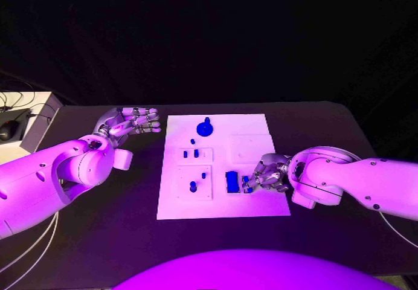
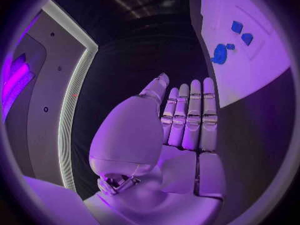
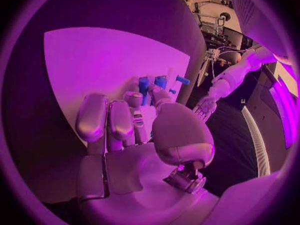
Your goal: Assemble the parts on the task board
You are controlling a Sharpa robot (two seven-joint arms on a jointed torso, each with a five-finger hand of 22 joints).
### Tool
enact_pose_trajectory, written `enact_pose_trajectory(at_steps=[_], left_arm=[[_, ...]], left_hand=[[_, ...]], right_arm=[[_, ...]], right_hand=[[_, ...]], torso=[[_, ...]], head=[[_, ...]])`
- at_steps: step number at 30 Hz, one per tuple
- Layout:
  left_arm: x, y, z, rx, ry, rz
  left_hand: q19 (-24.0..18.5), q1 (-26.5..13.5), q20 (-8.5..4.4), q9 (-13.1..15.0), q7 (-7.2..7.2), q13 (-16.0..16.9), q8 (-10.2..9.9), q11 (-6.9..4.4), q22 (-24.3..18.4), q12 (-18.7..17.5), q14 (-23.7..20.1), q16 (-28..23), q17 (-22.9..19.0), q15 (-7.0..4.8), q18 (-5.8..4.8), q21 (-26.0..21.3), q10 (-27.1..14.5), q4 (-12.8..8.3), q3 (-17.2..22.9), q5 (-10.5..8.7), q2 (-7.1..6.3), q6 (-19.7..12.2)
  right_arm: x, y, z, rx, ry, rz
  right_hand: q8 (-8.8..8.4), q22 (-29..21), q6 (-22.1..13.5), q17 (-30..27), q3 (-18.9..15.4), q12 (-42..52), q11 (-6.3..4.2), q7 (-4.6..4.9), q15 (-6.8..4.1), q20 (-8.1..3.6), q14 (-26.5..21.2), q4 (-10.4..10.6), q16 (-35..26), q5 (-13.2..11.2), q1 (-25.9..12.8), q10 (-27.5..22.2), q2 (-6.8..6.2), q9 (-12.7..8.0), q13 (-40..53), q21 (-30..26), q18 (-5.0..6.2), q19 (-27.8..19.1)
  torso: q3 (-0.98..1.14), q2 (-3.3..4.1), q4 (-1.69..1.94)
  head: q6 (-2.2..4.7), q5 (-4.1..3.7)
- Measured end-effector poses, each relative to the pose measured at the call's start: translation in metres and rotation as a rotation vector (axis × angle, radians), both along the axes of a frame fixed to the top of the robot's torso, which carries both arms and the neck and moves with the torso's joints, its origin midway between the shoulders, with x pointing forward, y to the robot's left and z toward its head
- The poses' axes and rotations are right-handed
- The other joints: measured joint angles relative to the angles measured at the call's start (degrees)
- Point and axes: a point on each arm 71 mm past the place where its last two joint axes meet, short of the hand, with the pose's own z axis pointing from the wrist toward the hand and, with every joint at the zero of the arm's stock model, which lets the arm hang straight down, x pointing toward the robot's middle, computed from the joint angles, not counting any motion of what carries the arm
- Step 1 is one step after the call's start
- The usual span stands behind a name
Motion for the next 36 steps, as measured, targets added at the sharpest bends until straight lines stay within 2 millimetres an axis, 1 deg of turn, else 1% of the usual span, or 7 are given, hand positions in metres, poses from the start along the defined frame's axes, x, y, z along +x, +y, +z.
enact_pose_trajectory(at_steps=[5, 7, 13, 18, 25, 29, 36], left_arm=[[0.0, 0.0, 0.0, 0.0, 0.0, 0.0], [0.0, 0.0, 0.0, 0.0, 0.0, 0.0], [0.0, -0.0001, -0.0001, 0.0, 0.001, 0.0], [0.0001, -0.0002, -0.0001, 0.0, 0.001, 0.0], [0.0001, -0.0002, -0.0001, 0.0, 0.001, 0.0], [0.0001, -0.0002, -0.0002, 0.0, 0.001, 0.0], [0.0, 0.0, -0.0002, 0.0, 0.002, 0.0]], left_hand=[[0.0, 0.0, 0.0, 0.0, 0.0, 0.0, 0.0, 0.0, 0.0, 0.0, 0.0, 0.0, 0.0, 0.0, 0.0, 0.0, 0.0, 0.07, -0.07, 0.0, 0.0, 0.0], [0.0, 0.0, 0.0, 0.0, 0.0, 0.0, 0.0, 0.0, 0.0, 0.0, 0.0, 0.0, 0.0, 0.0, 0.0, 0.0, 0.0, 0.07, -0.07, 0.0, 0.0, 0.0], [0.0, 0.0, 0.0, 0.0, 0.0, 0.0, 0.0, 0.0, -0.09, 0.0, 0.0, 0.0, 0.0, 0.0, 0.0, 0.0, 0.0, 0.07, -0.07, 0.0, 0.0, 0.0], [0.0, 0.0, 0.0, 0.0, 0.0, 0.0, 0.0, 0.0, -0.09, 0.0, 0.0, 0.0, 0.0, 0.0, 0.0, 0.0, 0.0, 0.07, -0.07, 0.0, 0.0, 0.0], [0.0, 0.0, 0.0, 0.0, 0.0, 0.0, 0.0, 0.0, -0.09, 0.0, 0.0, 0.0, 0.0, 0.0, 0.0, 0.0, 0.0, 0.07, -0.07, 0.0, 0.0, 0.0], [0.0, 0.0, 0.0, 0.0, 0.0, 0.0, 0.0, 0.0, -0.09, 0.0, 0.0, 0.0, 0.0, 0.0, 0.0, 0.0, 0.0, 0.07, -0.07, 0.0, 0.0, 0.0], [0.0, 0.0, 0.0, 0.0, 0.0, 0.0, 0.0, 0.0, -0.09, 0.0, 0.0, 0.0, 0.0, 0.0, 0.0, 0.0, 0.0, 0.06, -0.07, 0.0, 0.0, 0.0]], right_arm=[[-0.0008, 0.0004, 0.0003, 0.001, 0.002, 0.003], [-0.0008, 0.0005, 0.0003, 0.001, 0.002, 0.002], [-0.0004, 0.0005, 0.0003, 0.004, -0.004, -0.004], [0.0006, 0.0002, 0.0006, 0.007, -0.013, -0.015], [0.0019, -0.0002, 0.0016, 0.016, -0.029, -0.028], [0.0019, -0.002, 0.0024, 0.024, -0.038, -0.032], [-0.002, -0.0082, 0.0055, 0.044, -0.049, -0.024]], right_hand=[[0.0, 0.0, 0.0, -0.01, 0.0, 0.0, 0.0, 0.0, 0.0, 0.0, 0.0, 0.0, 0.0, -0.04, -0.01, 0.0, -0.01, -0.07, 0.0, 0.0, 0.0, 0.0], [0.01, -0.01, 0.02, -0.01, -0.38, 0.0, 0.0, 0.02, 0.0, 0.0, 0.0, 0.07, 0.0, -1.07, -0.51, 0.0, -0.26, -0.07, 0.0, 0.0, 0.0, 0.0], [-0.21, -0.01, 0.26, -0.05, -3.76, 0.0, 0.01, 0.16, 0.0, 0.0, 0.0, 2.33, 0.0, -4.47, -1.89, 0.01, -1.29, -0.08, 0.0, 0.0, 0.0, 0.0], [-0.21, -0.02, 0.26, -0.05, -6.27, 0.0, 0.01, 0.16, 0.0, 0.0, 0.0, 4.05, 0.0, -4.56, -1.5, 0.01, -0.9, -0.07, 0.04, 0.0, 0.0, 0.0], [-0.22, -0.02, 0.26, -0.05, -6.35, 0.0, 0.01, 0.16, 0.0, 0.0, 0.0, 4.13, 0.0, -4.56, -1.35, 0.01, -0.75, -0.11, 0.04, 0.0, 0.0, 0.0], [-0.22, -0.02, 0.26, -0.05, -6.58, 0.0, 0.01, 0.16, 0.0, 0.0, 0.0, 3.74, 0.0, -4.82, -0.35, 0.01, -0.49, 0.0, 0.09, 0.0, 0.0, 0.0], [-0.22, 0.02, 0.26, -0.05, -5.86, 0.0, 0.02, 0.15, 0.0, 0.0, 0.0, -0.02, 0.0, -11.56, 4.35, 0.01, -1.14, 0.2, 0.21, 0.0, 0.0, 0.0]], torso=[[0.0, 0.0, 0.0], [0.01, 0.01, 0.0], [0.02, 0.02, 0.0], [0.01, 0.02, 0.0], [0.0, 0.02, 0.0], [0.0, 0.02, 0.01], [0.01, 0.02, 0.03]], head=[[-0.02, 0.03], [-0.02, 0.03], [0.01, -0.01], [0.09, -0.06], [0.14, -0.1], [0.19, -0.12], [0.25, -0.16]])
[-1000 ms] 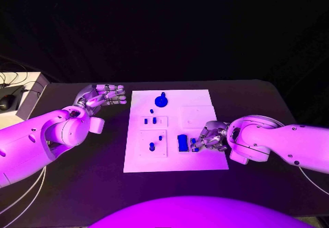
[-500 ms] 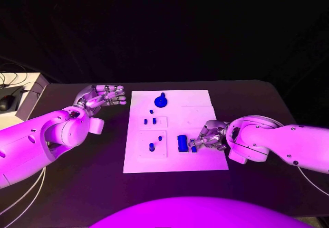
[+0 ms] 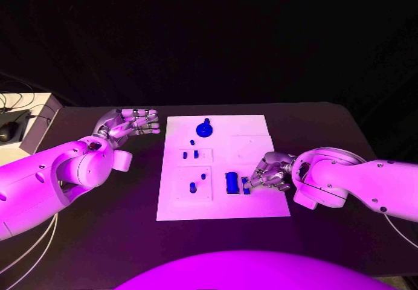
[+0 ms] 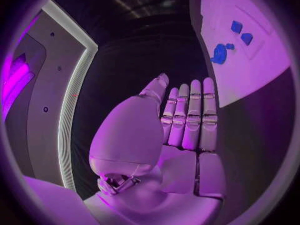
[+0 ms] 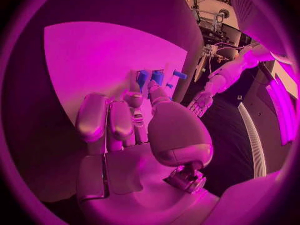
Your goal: Assemble the parts on the task board
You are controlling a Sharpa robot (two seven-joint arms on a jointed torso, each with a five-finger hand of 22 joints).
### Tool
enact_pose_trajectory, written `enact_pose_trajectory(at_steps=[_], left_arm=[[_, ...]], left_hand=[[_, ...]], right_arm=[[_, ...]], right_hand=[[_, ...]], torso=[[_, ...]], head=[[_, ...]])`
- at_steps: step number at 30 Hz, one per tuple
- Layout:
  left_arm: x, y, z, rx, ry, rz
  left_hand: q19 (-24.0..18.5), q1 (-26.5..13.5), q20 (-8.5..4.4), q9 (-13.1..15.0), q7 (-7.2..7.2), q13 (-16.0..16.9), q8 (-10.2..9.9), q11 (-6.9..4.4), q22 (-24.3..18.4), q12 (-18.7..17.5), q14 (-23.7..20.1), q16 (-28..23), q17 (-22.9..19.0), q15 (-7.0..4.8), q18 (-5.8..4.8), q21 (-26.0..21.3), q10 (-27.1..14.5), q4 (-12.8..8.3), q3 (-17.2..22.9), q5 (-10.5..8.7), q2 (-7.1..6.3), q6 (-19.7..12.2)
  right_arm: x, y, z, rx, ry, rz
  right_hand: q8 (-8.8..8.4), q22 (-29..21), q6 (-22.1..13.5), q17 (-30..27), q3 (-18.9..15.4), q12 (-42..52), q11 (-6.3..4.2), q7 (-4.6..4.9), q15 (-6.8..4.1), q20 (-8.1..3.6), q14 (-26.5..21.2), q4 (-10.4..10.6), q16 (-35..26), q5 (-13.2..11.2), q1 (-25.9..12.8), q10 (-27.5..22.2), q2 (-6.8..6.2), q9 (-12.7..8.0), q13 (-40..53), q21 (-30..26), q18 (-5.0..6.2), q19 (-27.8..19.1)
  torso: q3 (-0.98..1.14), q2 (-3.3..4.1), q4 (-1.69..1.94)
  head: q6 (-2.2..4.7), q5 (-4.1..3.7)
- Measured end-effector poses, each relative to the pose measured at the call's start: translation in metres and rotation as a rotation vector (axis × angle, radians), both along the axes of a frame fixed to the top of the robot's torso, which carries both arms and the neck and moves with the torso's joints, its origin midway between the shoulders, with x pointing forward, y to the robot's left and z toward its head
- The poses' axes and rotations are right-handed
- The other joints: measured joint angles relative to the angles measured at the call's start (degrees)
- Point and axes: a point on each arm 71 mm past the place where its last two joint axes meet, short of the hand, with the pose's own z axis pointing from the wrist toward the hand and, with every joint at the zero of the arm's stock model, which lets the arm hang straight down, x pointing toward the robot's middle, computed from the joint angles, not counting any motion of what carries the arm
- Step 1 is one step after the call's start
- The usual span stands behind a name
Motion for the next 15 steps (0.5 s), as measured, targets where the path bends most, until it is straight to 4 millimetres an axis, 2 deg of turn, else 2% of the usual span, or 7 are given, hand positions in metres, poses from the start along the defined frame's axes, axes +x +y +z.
enact_pose_trajectory(at_steps=[6, 9, 10, 15], left_arm=[[0.0, 0.0, 0.0, 0.0, 0.0, 0.001], [0.0, 0.0, 0.0, 0.0, 0.0, 0.0], [0.0, 0.0, 0.0, 0.0, 0.0, 0.0], [0.0, 0.0, 0.0, 0.0, 0.0, 0.001]], left_hand=[[0.0, 0.0, 0.0, 0.0, 0.0, 0.0, 0.0, 0.0, 0.0, 0.0, 0.0, 0.0, 0.0, 0.0, 0.0, 0.0, 0.0, 0.0, 0.0, 0.0, 0.0, 0.0], [0.0, 0.0, 0.0, 0.0, 0.0, 0.0, 0.0, 0.0, 0.0, 0.0, 0.0, 0.0, 0.0, 0.0, 0.0, 0.0, 0.0, 0.0, 0.0, 0.0, 0.0, 0.0], [0.0, 0.0, 0.0, 0.0, 0.0, 0.0, 0.0, 0.0, 0.0, 0.0, 0.0, 0.0, 0.0, 0.0, 0.0, 0.0, 0.0, 0.0, 0.0, 0.0, 0.0, 0.0], [0.0, 0.0, 0.0, 0.0, 0.0, 0.0, 0.0, 0.0, 0.0, 0.0, 0.0, 0.0, 0.0, 0.0, 0.0, 0.0, 0.0, 0.0, 0.0, 0.0, 0.0, 0.0]], right_arm=[[-0.006, -0.002, 0.003, 0.022, -0.002, 0.028], [-0.008, -0.003, 0.003, 0.027, 0.004, 0.041], [-0.009, -0.004, 0.003, 0.028, 0.006, 0.044], [-0.012, -0.005, 0.0, 0.022, 0.018, 0.058]], right_hand=[[0.4, 0.0, 0.37, 0.0, 0.02, 0.0, 0.17, 0.04, 0.0, 0.0, 0.0, -0.97, 0.0, -4.41, 1.61, 0.17, -1.63, 0.27, 0.08, 0.0, 0.01, 0.0], [0.69, -0.01, 0.58, 0.09, 0.17, 0.02, 0.17, -0.16, 0.0, 0.0, 0.0, -1.12, 0.0, -6.25, 2.42, 0.18, -1.85, 0.57, 0.09, 0.0, 0.0, 0.0], [1.13, -0.01, 0.58, 0.18, 0.21, 0.23, 0.05, -0.16, 0.0, 0.0, 0.0, -1.08, 0.0, -6.59, 2.78, 0.3, -2.22, 0.84, 0.09, 0.22, 0.0, 0.0], [1.6, -0.01, 0.58, 0.23, 0.68, 0.23, -0.02, -0.16, 0.0, 0.0, 0.0, -0.74, 0.0, -6.66, 2.83, 0.4, -2.27, 1.31, 0.2, 0.31, 0.0, 0.0]], torso=[[0.02, 0.0, -0.05], [0.04, -0.02, -0.07], [0.04, -0.02, -0.08], [0.03, -0.03, -0.09]], head=[[0.02, 0.0], [0.01, -0.03], [0.01, -0.07], [-0.03, -0.16]])
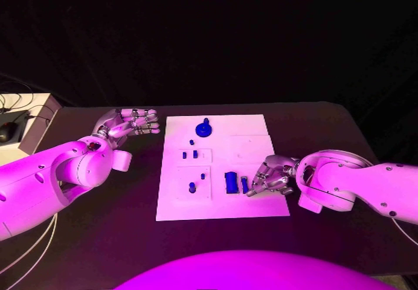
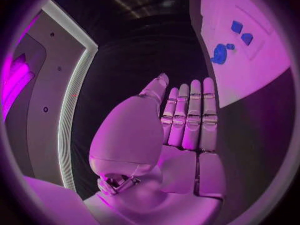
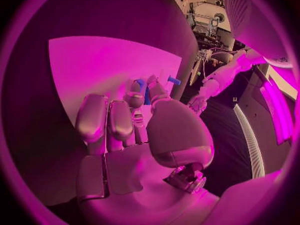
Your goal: Assemble the parts on the task board
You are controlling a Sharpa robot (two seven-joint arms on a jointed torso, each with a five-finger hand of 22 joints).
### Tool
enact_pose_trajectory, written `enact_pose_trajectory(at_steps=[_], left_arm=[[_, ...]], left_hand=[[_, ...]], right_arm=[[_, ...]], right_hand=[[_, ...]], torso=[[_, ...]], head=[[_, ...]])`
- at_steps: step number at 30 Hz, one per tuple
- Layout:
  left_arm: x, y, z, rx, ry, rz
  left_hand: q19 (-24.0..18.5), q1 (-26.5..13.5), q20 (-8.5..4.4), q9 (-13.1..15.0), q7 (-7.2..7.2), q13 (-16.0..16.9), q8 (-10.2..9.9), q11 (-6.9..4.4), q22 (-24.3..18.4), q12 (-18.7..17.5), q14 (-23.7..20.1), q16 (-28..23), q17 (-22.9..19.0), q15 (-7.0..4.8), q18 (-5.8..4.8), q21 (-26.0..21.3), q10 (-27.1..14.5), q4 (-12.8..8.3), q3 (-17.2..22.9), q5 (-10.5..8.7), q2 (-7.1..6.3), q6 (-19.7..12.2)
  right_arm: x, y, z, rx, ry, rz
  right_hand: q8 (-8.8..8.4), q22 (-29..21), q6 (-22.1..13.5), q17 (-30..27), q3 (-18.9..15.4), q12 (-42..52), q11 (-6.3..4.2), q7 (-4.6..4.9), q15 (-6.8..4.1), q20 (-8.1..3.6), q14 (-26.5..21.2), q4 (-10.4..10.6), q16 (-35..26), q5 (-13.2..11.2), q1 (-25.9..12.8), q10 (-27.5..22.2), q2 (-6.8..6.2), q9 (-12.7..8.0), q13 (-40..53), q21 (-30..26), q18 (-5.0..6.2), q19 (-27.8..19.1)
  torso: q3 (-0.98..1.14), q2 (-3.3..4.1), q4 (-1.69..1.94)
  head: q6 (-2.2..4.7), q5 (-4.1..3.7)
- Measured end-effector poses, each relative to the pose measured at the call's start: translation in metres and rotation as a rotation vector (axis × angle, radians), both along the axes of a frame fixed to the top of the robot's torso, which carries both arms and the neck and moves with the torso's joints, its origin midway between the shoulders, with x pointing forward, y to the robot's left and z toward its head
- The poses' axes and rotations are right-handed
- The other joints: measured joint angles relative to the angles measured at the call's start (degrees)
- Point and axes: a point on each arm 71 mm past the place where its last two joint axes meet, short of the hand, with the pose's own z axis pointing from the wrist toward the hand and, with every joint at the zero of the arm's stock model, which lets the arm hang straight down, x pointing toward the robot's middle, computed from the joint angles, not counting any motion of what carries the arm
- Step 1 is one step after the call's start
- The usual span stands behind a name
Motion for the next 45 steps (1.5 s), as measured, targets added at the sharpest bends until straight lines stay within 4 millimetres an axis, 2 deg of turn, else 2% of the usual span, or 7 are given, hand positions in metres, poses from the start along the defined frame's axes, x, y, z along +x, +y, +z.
enact_pose_trajectory(at_steps=[12, 15, 20, 34, 45], left_arm=[[0.0, 0.0, 0.0, 0.0, 0.0, 0.0], [0.0, 0.0, 0.0, 0.0, 0.0, 0.0], [0.0, 0.0, 0.0, 0.0, 0.0, 0.0], [0.0, 0.0, 0.0, 0.0, 0.001, 0.0], [0.0, 0.0, 0.0, 0.0, 0.001, 0.0]], left_hand=[[0.0, 0.0, 0.0, 0.0, 0.0, 0.0, 0.0, 0.0, 0.0, 0.0, 0.0, 0.0, 0.0, 0.0, 0.0, 0.0, 0.0, 0.0, 0.0, 0.0, 0.0, 0.0], [0.0, 0.0, 0.0, 0.0, 0.0, 0.0, 0.0, 0.0, 0.0, 0.0, 0.0, 0.0, 0.0, 0.0, 0.0, 0.0, 0.0, 0.0, 0.0, 0.0, 0.0, 0.0], [0.0, 0.0, 0.0, 0.0, 0.0, 0.0, 0.0, 0.0, 0.0, 0.0, 0.0, 0.0, 0.0, 0.0, 0.0, 0.0, 0.0, 0.0, 0.0, 0.0, 0.0, 0.0], [0.21, 0.0, 0.21, 0.0, 0.0, 0.0, 0.0, 0.0, -0.39, 0.0, 0.0, 0.0, 0.0, 0.0, -0.01, 0.0, 0.0, 0.16, -0.16, 0.0, 0.0, 0.0], [0.21, 0.0, 0.21, 0.0, 0.0, 0.0, 0.0, 0.0, -0.39, 0.0, 0.0, 0.0, 0.0, 0.0, -0.01, 0.0, 0.0, 0.16, -0.16, 0.0, 0.0, 0.0]], right_arm=[[-0.001, 0.0, -0.007, -0.033, 0.002, 0.01], [-0.001, 0.001, -0.007, -0.04, -0.001, 0.012], [0.0, 0.004, -0.008, -0.045, -0.007, 0.015], [0.005, 0.004, -0.009, -0.059, -0.021, -0.001], [0.007, 0.004, -0.012, -0.073, -0.031, -0.007]], right_hand=[[0.64, -0.01, 0.36, 0.05, 0.38, 0.66, -0.35, -0.36, 0.0, 0.0, 0.0, 0.07, 0.0, 0.04, 0.28, 0.46, 0.33, 0.31, 0.32, 0.22, 0.01, 0.0], [0.64, -0.01, 0.36, 0.05, 0.26, 0.66, -0.35, -0.36, 0.0, 0.0, 0.0, 0.52, 0.0, 0.5, -0.62, 0.46, 1.22, 0.31, 0.37, 0.22, 0.0, 0.0], [1.07, -0.02, 0.37, 0.05, -0.28, 0.89, -0.36, -0.37, -0.21, -0.43, 0.21, 1.05, 0.0, 1.02, -1.28, 0.88, 1.89, 0.43, 0.47, 0.22, 0.0, 0.01], [1.3, -0.03, 0.36, 0.04, -0.65, 0.89, -0.36, -0.37, -0.21, -0.43, 0.21, 1.76, 0.0, 1.58, -1.81, 0.87, 2.44, 0.49, 0.71, 0.22, 0.0, 0.01], [1.52, -0.03, 0.36, 0.03, -0.57, 1.28, -0.56, -0.37, -0.21, -0.43, 0.21, 1.84, 0.0, 1.92, -2.29, 1.08, 3.77, 0.49, 0.93, 0.45, 0.0, 0.01]], torso=[[-0.07, 0.03, 0.08], [-0.07, 0.03, 0.08], [-0.08, 0.05, 0.08], [-0.04, 0.03, 0.05], [-0.03, 0.01, 0.05]], head=[[-0.25, -0.06], [-0.26, -0.02], [-0.34, 0.04], [-0.37, 0.17], [-0.37, 0.13]])
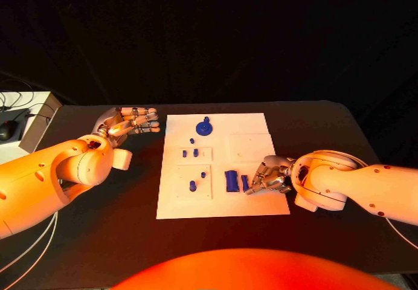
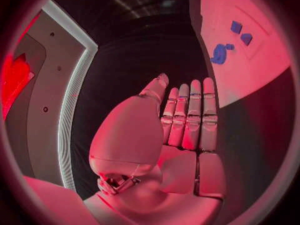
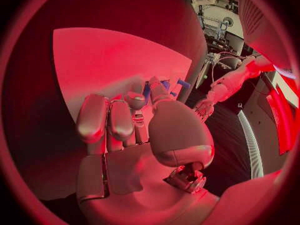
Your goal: Assemble the parts on the task board
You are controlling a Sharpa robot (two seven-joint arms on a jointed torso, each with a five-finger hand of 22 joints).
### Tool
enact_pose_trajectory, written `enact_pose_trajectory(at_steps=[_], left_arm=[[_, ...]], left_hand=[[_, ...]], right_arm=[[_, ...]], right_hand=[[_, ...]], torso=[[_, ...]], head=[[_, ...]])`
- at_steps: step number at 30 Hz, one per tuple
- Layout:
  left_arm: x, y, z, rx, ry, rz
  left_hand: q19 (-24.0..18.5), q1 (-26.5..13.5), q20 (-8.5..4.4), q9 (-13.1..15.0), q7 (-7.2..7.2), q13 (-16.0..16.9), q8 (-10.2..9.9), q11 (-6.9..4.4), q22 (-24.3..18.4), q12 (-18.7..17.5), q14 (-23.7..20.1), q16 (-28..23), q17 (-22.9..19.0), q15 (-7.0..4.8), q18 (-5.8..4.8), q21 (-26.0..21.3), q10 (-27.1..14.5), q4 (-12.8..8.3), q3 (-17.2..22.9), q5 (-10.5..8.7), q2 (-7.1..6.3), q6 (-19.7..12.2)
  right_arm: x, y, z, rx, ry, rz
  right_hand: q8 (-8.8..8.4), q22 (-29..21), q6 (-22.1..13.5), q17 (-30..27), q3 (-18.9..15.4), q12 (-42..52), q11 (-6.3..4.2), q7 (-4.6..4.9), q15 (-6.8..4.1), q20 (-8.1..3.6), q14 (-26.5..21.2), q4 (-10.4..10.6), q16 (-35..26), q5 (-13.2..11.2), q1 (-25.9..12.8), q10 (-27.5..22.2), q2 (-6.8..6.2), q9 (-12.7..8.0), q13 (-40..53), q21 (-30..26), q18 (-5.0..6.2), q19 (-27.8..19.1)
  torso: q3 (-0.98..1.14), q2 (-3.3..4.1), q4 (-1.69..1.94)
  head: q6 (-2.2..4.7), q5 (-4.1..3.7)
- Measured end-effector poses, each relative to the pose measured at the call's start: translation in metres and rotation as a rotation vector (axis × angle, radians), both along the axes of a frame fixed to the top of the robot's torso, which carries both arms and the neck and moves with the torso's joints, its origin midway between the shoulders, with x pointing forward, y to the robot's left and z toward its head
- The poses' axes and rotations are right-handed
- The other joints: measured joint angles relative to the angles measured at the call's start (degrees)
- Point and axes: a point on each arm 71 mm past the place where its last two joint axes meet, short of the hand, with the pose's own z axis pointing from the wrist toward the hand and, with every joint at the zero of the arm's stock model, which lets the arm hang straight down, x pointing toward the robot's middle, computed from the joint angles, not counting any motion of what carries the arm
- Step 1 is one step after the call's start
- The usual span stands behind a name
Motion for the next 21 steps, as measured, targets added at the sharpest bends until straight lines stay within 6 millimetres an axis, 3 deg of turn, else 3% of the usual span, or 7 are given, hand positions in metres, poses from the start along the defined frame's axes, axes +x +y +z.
enact_pose_trajectory(at_steps=[11, 17, 21], left_arm=[[0.0, -0.0001, -0.0001, 0.0, 0.001, -0.001], [0.0, -0.0002, -0.0003, 0.0, 0.003, -0.002], [0.0, -0.0001, -0.0004, 0.0, 0.004, -0.003]], left_hand=[[0.0, 0.0, 0.0, 0.0, 0.0, 0.0, 0.0, 0.0, 0.0, 0.0, 0.0, 0.0, 0.0, 0.0, 0.0, 0.0, 0.0, 0.0, 0.0, 0.0, 0.0, 0.0], [0.0, 0.0, 0.0, 0.0, 0.0, 0.0, 0.0, 0.0, 0.01, 0.0, 0.0, 0.0, 0.0, 0.0, 0.0, 0.0, 0.0, 0.0, 0.0, 0.0, 0.0, 0.0], [0.0, 0.0, 0.0, 0.0, 0.0, 0.0, 0.0, 0.0, 0.01, 0.0, 0.0, 0.0, 0.0, 0.0, 0.0, 0.0, 0.0, 0.0, 0.0, 0.0, 0.0, 0.0]], right_arm=[[0.002, 0.0005, -0.0008, -0.005, -0.004, 0.0], [0.005, 0.001, -0.0031, -0.015, 0.007, -0.002], [0.0054, 0.0016, -0.0035, -0.017, 0.011, -0.001]], right_hand=[[0.0, 0.04, -0.21, -0.01, -0.02, 0.0, 0.0, -0.21, 0.0, 0.0, 0.0, -0.02, 0.0, 0.0, 0.03, 0.0, 0.01, 0.06, -0.01, 0.0, 0.0, 0.0], [0.0, 0.04, -0.21, -0.1, 0.39, 0.0, 0.0, -0.21, 0.0, 0.0, 0.0, -2.18, 0.0, -0.05, 2.01, -0.01, -1.22, -0.04, -0.01, 0.0, 0.0, 0.0], [0.0, 0.03, -0.21, -0.15, 0.48, 0.0, 0.01, -0.21, 0.0, 0.01, 0.0, -2.42, 0.0, -0.46, 2.32, -0.01, -1.52, -0.13, -0.02, 0.0, 0.0, 0.0]], torso=[[-0.02, 0.0, 0.01], [-0.04, 0.0, 0.02], [-0.04, 0.0, 0.04]], head=[[0.0, -0.06], [0.0, -0.07], [0.0, -0.04]])
